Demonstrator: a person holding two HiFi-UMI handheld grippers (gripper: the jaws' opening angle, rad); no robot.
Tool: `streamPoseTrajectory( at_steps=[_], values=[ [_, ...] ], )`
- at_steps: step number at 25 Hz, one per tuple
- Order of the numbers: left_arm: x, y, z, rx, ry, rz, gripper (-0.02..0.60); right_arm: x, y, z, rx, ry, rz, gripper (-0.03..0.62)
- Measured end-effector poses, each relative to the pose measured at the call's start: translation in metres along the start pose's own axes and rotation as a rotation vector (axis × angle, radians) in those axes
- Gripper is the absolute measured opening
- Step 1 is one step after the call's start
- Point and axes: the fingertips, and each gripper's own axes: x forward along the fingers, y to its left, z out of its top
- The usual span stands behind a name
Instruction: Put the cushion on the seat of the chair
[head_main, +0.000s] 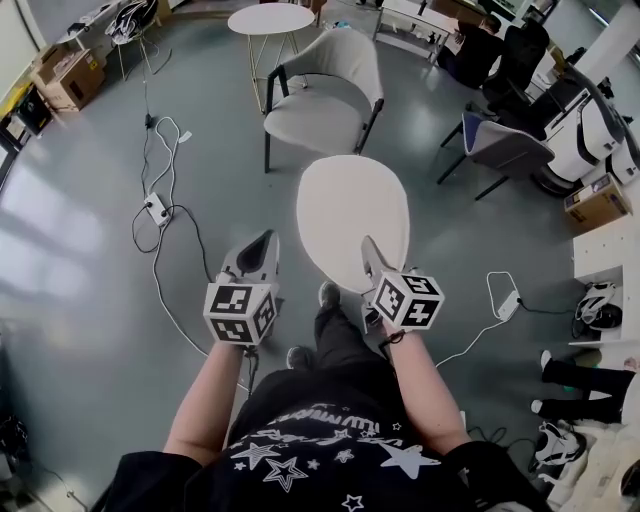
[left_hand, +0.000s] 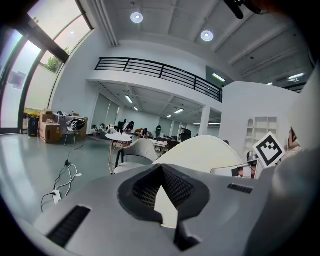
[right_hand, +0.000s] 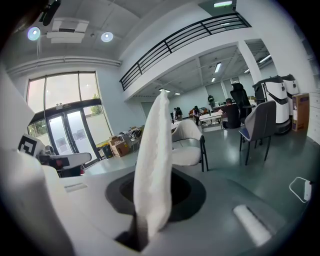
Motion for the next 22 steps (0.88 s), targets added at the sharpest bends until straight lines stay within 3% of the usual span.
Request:
streamPoseTrajectory(
  at_steps=[10,22],
  values=[
    [0.047,0.019,0.007,0.022,0.004,0.023,0.009,0.048,-0.027,0.017,0.022,0.018,0.037,0.060],
    [0.149,0.057,0.046,0.003,0.037,0.081,0.009,0.150,-0.073,0.089,0.051,0.026,0.075,0.060]
  ],
)
